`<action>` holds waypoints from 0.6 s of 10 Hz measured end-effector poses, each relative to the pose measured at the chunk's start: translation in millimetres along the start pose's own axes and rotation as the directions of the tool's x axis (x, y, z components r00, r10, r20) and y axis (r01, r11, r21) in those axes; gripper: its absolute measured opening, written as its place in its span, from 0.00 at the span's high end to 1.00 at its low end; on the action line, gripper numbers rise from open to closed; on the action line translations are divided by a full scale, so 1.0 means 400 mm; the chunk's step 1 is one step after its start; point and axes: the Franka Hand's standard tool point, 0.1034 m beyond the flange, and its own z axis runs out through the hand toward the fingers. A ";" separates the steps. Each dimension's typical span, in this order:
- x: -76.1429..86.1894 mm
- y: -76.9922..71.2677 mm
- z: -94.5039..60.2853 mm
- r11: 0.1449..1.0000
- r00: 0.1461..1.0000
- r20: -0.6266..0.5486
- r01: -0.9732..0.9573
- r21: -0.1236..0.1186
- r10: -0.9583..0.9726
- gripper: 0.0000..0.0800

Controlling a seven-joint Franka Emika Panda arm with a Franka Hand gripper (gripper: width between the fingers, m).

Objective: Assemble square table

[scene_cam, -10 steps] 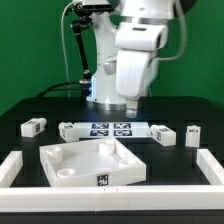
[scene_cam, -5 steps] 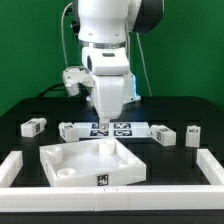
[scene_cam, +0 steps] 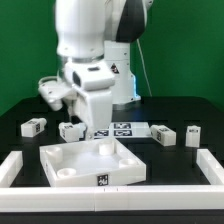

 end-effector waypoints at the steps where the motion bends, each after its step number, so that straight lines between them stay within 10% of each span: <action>1: -0.003 0.000 0.016 1.000 1.000 -0.008 -0.003 0.009 0.004 0.19; 5: -0.025 0.030 0.067 1.000 1.000 -0.030 -0.003 0.028 0.004 0.19; 6: -0.036 0.031 0.068 0.999 0.999 -0.037 -0.007 0.042 0.009 0.35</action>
Offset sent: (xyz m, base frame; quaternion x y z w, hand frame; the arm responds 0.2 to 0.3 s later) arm 0.0165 0.0088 -0.0259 -0.0025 0.0474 0.0071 0.9988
